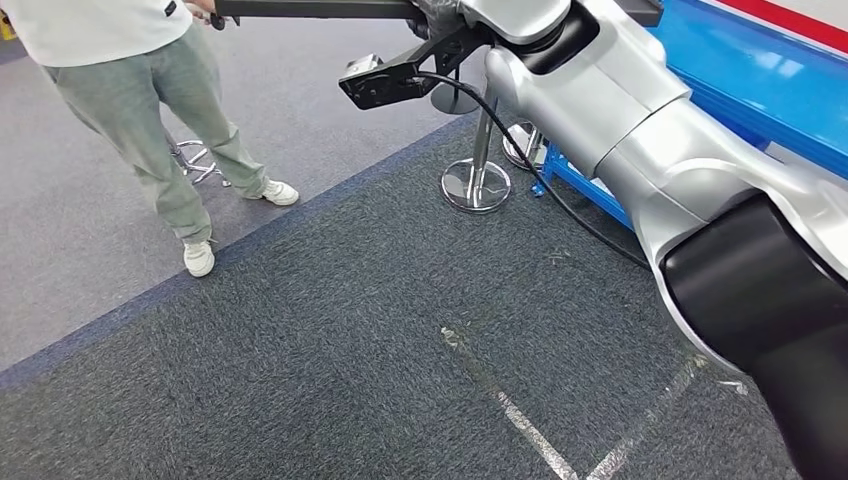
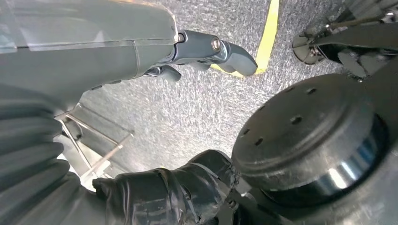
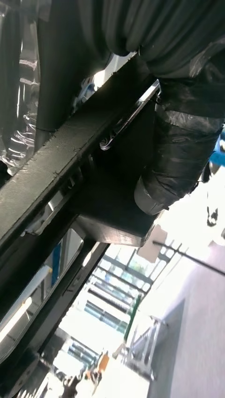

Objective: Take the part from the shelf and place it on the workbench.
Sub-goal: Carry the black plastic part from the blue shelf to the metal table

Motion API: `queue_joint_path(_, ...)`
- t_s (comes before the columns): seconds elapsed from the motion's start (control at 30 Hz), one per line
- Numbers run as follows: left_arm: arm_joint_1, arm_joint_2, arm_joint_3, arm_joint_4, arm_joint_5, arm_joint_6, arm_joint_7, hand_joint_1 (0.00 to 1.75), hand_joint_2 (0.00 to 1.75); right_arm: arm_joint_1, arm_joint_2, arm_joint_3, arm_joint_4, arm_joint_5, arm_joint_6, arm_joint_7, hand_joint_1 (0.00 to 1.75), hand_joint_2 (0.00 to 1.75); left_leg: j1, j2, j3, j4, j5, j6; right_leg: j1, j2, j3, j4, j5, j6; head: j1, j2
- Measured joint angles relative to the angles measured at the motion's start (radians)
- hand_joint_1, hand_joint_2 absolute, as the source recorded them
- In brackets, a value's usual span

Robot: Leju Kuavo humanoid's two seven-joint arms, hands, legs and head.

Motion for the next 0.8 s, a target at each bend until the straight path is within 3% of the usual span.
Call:
queue_joint_path(0.07, -0.003, 0.002, 0.000, 0.000, -0.002, -0.001, 0.000, 0.00, 1.75, -0.005, 0.001, 0.000, 0.003, 0.003, -0.002, 0.003, 1.75, 1.75, -0.005, 0.034, 0.074, -0.131, 0.048, 0.001, 0.003, -0.021, 0.000, 0.008, -0.008, 0.009, -0.001, 0.000)
queue_joint_path(0.1, -0.004, 0.003, 0.000, 0.000, -0.004, -0.001, 0.000, 0.00, 1.75, -0.008, 0.002, 0.000, 0.005, 0.006, -0.003, 0.005, 1.75, 1.75, -0.009, 0.046, 0.100, -0.179, 0.060, 0.007, 0.006, -0.030, -0.001, 0.011, -0.012, 0.014, -0.001, 0.000)
queue_joint_path(0.17, -0.005, 0.004, 0.000, -0.001, -0.005, -0.002, -0.001, 0.00, 1.75, -0.014, 0.004, 0.000, 0.009, 0.009, -0.005, 0.010, 1.75, 1.75, -0.017, 0.048, 0.111, -0.209, 0.061, 0.024, 0.014, -0.046, -0.002, 0.014, -0.016, 0.023, 0.000, 0.000)
queue_joint_path(0.23, -0.003, 0.004, 0.000, -0.001, -0.005, -0.002, -0.001, 0.00, 1.75, -0.014, 0.007, 0.000, 0.013, 0.009, -0.005, 0.013, 1.75, 1.75, -0.015, 0.025, 0.106, -0.212, 0.065, 0.038, 0.014, -0.053, -0.002, 0.015, -0.021, 0.031, 0.003, 0.000)
queue_joint_path(0.3, -0.003, 0.005, 0.000, -0.003, -0.005, -0.002, -0.002, 0.00, 1.75, -0.014, 0.009, 0.000, 0.016, 0.010, -0.004, 0.015, 1.75, 1.75, -0.012, 0.005, 0.106, -0.215, 0.070, 0.052, 0.009, -0.012, -0.021, 0.059, -0.055, 0.038, 0.004, 0.000)
queue_joint_path(0.37, -0.006, 0.006, 0.000, -0.004, -0.005, -0.002, -0.002, 0.00, 1.75, -0.014, 0.010, 0.000, 0.020, 0.012, -0.002, 0.016, 1.75, 1.75, -0.013, -0.017, 0.106, -0.216, 0.072, 0.062, 0.007, 0.038, -0.075, 0.179, -0.117, 0.038, 0.005, 0.000)
queue_joint_path(0.43, -0.006, 0.006, 0.000, -0.004, -0.005, -0.002, -0.002, 0.00, 1.75, -0.011, 0.010, 0.000, 0.026, 0.013, 0.000, 0.016, 1.75, 1.75, -0.017, -0.043, 0.106, -0.216, 0.072, 0.066, 0.009, 0.051, -0.134, 0.295, -0.151, 0.035, 0.005, 0.000)
queue_joint_path(0.47, -0.006, 0.006, -0.001, -0.005, -0.006, -0.002, -0.002, 0.00, 1.75, -0.010, 0.010, 0.000, 0.028, 0.014, 0.002, 0.016, 1.75, 1.75, -0.019, -0.057, 0.106, -0.216, 0.072, 0.067, 0.010, 0.053, -0.144, 0.307, -0.142, 0.032, 0.005, 0.000)
queue_joint_path(0.53, -0.005, 0.006, -0.001, -0.005, -0.006, -0.002, -0.002, 0.00, 1.75, -0.010, 0.010, 0.000, 0.032, 0.015, 0.002, 0.016, 1.75, 1.75, -0.022, -0.085, 0.107, -0.215, 0.072, 0.067, 0.013, 0.064, -0.110, 0.215, -0.074, 0.020, 0.005, 0.000)
queue_joint_path(0.6, -0.006, 0.005, -0.001, -0.006, -0.006, -0.003, -0.003, 0.00, 1.75, -0.014, 0.011, 0.000, 0.033, 0.015, 0.002, 0.015, 1.75, 1.75, -0.021, -0.109, 0.105, -0.215, 0.074, 0.064, 0.014, 0.107, -0.050, 0.081, -0.012, 0.005, 0.003, 0.000)
queue_joint_path(0.67, -0.006, 0.004, -0.001, -0.007, -0.006, -0.004, -0.006, 0.00, 1.75, -0.018, 0.013, 0.000, 0.035, 0.017, 0.001, 0.012, 1.75, 1.75, -0.013, -0.130, 0.097, -0.216, 0.080, 0.056, 0.016, 0.130, -0.023, 0.024, 0.002, -0.003, 0.004, 0.000)
queue_joint_path(0.73, -0.003, 0.005, -0.001, -0.007, -0.006, -0.006, -0.007, 0.00, 1.75, -0.019, 0.019, 0.000, 0.036, 0.020, 0.000, 0.009, 1.75, 1.75, -0.007, -0.149, 0.091, -0.222, 0.086, 0.044, 0.015, 0.108, -0.015, 0.007, 0.005, -0.005, 0.007, 0.000)
queue_joint_path(0.77, -0.001, 0.005, -0.001, -0.008, -0.006, -0.006, -0.008, 0.00, 1.75, -0.019, 0.024, 0.000, 0.036, 0.021, -0.001, 0.009, 1.75, 1.75, -0.009, -0.140, 0.088, -0.221, 0.085, 0.039, 0.013, 0.095, -0.007, -0.005, 0.009, -0.006, 0.006, 0.000)
queue_joint_path(0.8, 0.000, 0.005, -0.002, -0.009, -0.006, -0.007, -0.008, 0.00, 1.75, -0.020, 0.027, 0.000, 0.037, 0.021, -0.001, 0.009, 1.75, 1.75, -0.012, -0.117, 0.082, -0.209, 0.076, 0.035, 0.009, 0.081, 0.001, -0.017, 0.013, -0.007, 0.004, 0.000)
